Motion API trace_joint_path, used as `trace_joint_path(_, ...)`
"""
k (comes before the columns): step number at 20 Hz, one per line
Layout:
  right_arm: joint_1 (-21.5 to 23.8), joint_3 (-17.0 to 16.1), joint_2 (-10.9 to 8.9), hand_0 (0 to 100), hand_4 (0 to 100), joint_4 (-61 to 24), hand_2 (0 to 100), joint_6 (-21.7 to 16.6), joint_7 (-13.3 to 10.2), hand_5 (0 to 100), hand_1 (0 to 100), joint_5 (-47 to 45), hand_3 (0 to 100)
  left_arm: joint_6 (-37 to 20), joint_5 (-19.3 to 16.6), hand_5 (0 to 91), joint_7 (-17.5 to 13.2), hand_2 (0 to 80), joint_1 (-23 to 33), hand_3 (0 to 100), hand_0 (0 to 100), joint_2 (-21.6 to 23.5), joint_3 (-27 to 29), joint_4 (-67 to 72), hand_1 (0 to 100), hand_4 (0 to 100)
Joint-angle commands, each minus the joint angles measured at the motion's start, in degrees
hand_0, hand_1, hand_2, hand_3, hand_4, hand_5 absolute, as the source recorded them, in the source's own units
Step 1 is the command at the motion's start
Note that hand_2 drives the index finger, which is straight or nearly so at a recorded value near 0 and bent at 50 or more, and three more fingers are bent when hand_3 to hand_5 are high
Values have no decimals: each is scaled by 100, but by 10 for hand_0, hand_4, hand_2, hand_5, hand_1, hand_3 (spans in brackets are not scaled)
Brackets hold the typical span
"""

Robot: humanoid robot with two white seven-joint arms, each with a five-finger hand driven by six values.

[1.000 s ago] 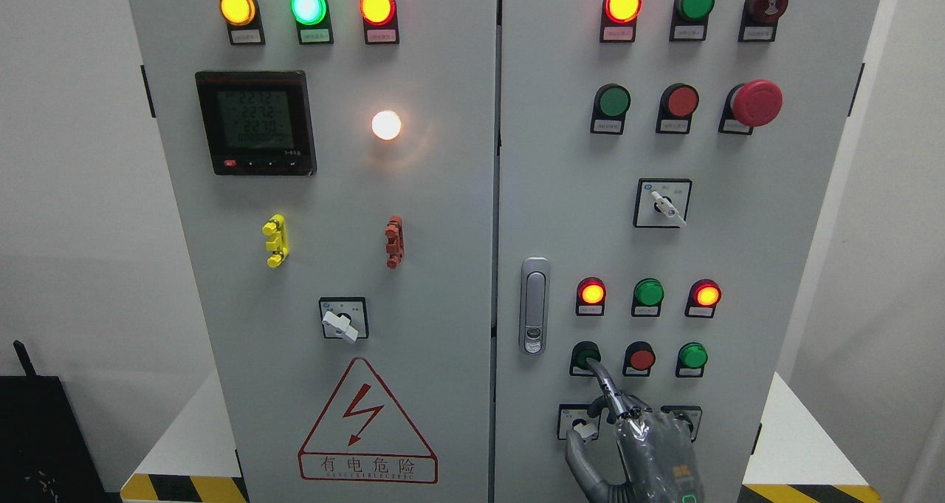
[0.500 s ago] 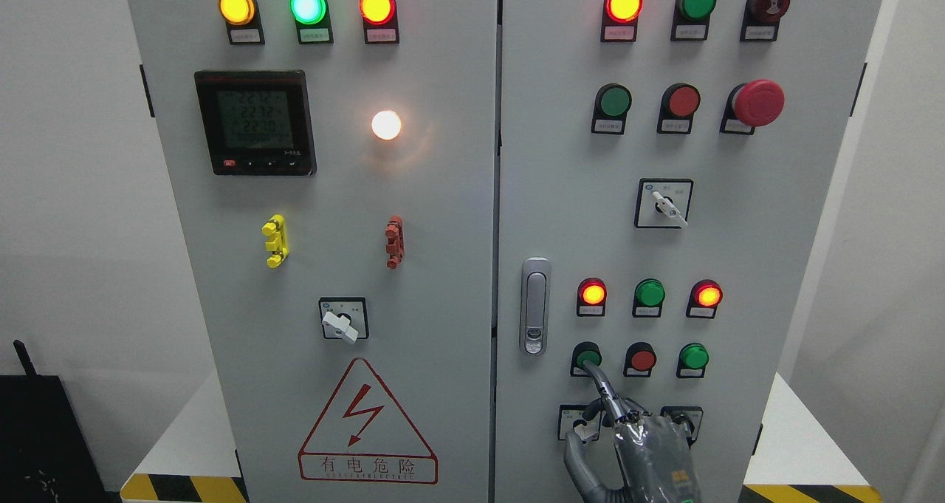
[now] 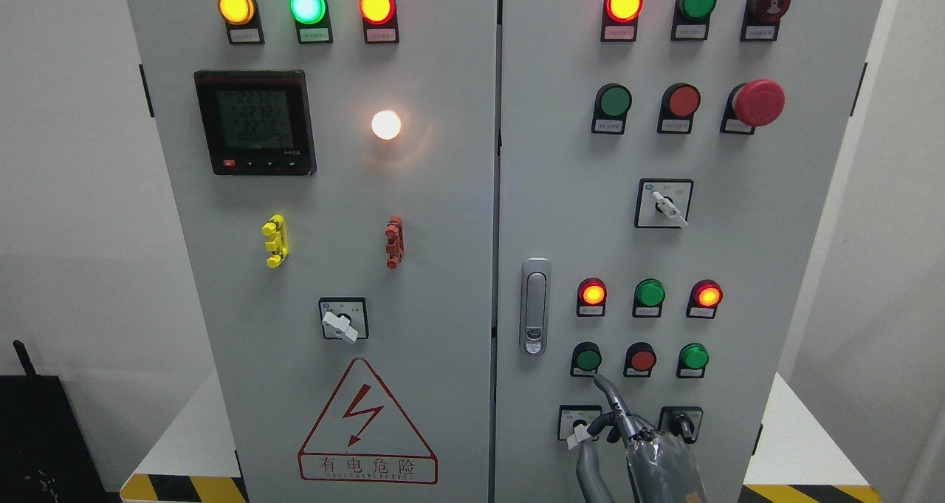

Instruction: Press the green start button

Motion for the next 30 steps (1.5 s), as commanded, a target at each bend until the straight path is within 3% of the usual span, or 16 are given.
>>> trace_joint_path(1, 372, -109, 0, 770, 625, -551, 0, -39, 52, 715, 319, -652, 553, -3, 0, 0, -1, 0, 0, 0, 120, 0, 0, 0, 556, 0)
trace_joint_path(14, 1023, 304, -9, 629, 515, -877, 0, -153, 95, 498, 235, -2356, 446, -3, 0, 0, -1, 0, 0, 0, 120, 0, 0, 8, 556, 0)
trace_joint_path(17, 1137, 471, -9, 612, 430, -877, 0, -144, 113, 375, 225, -2875, 382, -3, 0, 0, -1, 0, 0, 0, 120, 0, 0, 0, 556, 0)
trace_joint_path(20, 1269, 603, -9, 608, 328, -877, 0, -109, 315, 224, 214, -3210, 303, -3, 0, 0, -1, 0, 0, 0, 120, 0, 0, 0, 556, 0)
trace_joint_path(21, 1295, 638, -9, 607, 321, -877, 0, -101, 341, 221, 214, -3306, 298, -3, 0, 0, -1, 0, 0, 0, 120, 0, 0, 0, 556, 0)
trace_joint_path(25, 1304, 752, -17, 589, 143, -850, 0, 48, 359, 11, 193, -3859, 167, -3, 0, 0, -1, 0, 0, 0, 120, 0, 0, 0, 556, 0)
trace_joint_path(28, 1295, 805, -18, 569, 20, -850, 0, 128, 543, 0, 182, -4212, 93, -3, 0, 0, -1, 0, 0, 0, 120, 0, 0, 0, 556, 0)
trace_joint_path(30, 1295, 814, -18, 556, 0, -850, 0, 137, 623, 0, 175, -4300, 46, -3, 0, 0, -1, 0, 0, 0, 120, 0, 9, 0, 556, 0)
